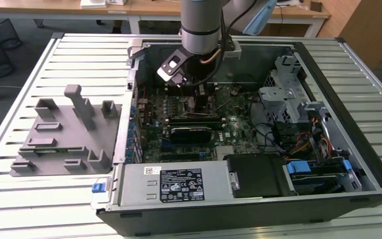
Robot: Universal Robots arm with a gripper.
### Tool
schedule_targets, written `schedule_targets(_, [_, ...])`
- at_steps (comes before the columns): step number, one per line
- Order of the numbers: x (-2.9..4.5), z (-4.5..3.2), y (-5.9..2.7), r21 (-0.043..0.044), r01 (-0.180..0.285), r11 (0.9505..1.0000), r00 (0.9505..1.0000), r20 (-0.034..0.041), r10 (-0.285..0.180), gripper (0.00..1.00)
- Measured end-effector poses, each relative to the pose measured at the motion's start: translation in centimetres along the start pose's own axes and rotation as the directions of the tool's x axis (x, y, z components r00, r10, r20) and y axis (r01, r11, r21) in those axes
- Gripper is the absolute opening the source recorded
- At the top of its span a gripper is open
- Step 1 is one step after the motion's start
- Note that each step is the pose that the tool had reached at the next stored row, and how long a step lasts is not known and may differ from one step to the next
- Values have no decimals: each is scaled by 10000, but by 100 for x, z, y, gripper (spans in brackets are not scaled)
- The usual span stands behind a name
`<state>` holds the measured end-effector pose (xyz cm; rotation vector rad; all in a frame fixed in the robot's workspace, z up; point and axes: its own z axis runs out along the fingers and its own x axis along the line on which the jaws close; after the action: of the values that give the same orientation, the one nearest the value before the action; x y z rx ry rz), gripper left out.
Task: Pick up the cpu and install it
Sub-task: 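Place the cpu into insertion slot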
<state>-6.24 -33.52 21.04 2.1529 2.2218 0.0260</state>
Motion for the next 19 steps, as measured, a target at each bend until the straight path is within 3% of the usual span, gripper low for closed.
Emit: schedule_targets(19, [64, 127, 14, 3, -109, 9999, 9999, 6, 109, 54])
